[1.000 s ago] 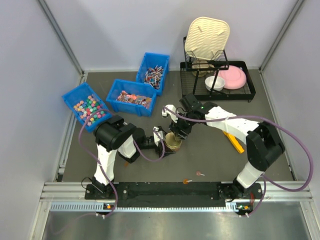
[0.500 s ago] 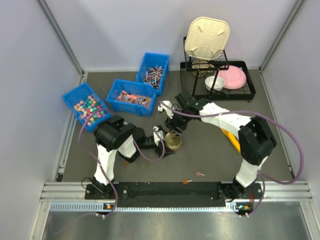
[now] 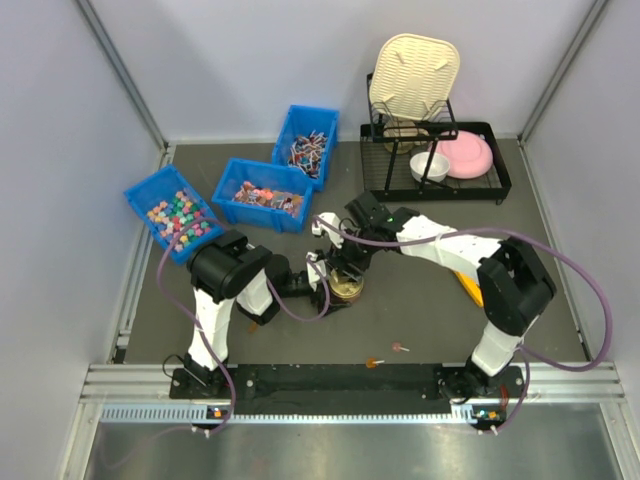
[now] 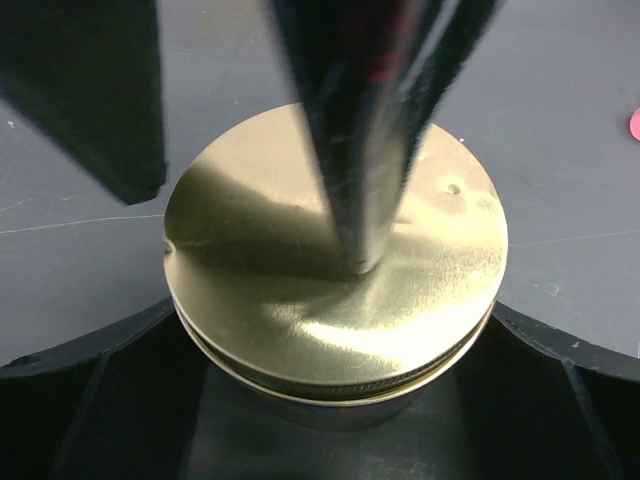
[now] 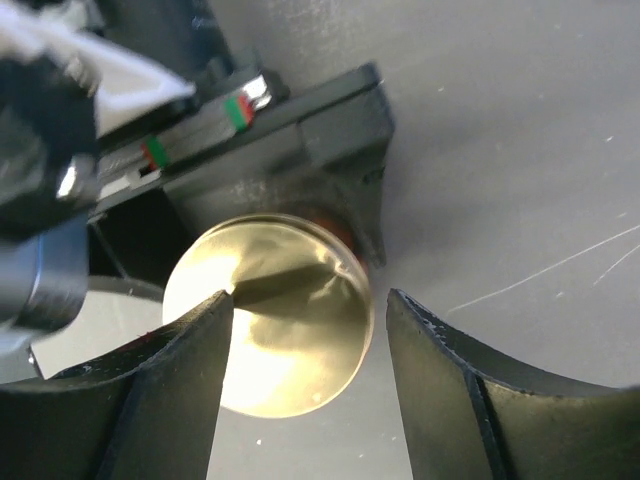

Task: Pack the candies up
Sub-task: Screw the bottle lid onto the packing bottle.

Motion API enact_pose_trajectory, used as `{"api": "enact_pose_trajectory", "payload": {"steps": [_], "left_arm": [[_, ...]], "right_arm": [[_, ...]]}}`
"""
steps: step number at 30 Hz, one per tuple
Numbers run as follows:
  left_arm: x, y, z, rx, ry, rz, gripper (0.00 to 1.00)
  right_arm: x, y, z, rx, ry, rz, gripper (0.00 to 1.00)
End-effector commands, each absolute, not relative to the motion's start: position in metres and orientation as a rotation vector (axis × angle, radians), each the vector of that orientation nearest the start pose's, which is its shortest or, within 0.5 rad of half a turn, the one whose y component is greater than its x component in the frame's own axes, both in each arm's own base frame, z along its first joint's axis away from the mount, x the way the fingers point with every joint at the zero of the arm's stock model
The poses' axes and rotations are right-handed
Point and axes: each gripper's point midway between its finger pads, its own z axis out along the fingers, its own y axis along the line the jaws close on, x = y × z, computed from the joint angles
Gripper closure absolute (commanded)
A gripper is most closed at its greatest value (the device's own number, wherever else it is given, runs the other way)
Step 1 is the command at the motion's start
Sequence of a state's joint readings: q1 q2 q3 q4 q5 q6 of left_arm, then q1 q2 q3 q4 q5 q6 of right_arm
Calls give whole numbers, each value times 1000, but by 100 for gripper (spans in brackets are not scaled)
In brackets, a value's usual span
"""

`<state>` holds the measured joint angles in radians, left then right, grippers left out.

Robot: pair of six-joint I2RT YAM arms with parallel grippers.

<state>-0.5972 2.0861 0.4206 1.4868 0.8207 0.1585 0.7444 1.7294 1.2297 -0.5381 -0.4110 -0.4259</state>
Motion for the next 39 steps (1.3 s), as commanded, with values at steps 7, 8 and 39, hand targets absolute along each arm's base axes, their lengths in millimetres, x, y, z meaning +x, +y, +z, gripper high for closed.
{"api": "enact_pose_trajectory", "payload": {"steps": [7,8,39], "left_arm": [[261,-308,44,1140,1205,-926,4],[261,-308,44,1143,1202,-927,7],[261,-311,45,1158,1182,-959,31]], "right_arm": [[241,294,80,-1619,2073,604,39],[240,295,80,-1619,2074,614,39],[237,275,89,-1585,2120,774,66]]}}
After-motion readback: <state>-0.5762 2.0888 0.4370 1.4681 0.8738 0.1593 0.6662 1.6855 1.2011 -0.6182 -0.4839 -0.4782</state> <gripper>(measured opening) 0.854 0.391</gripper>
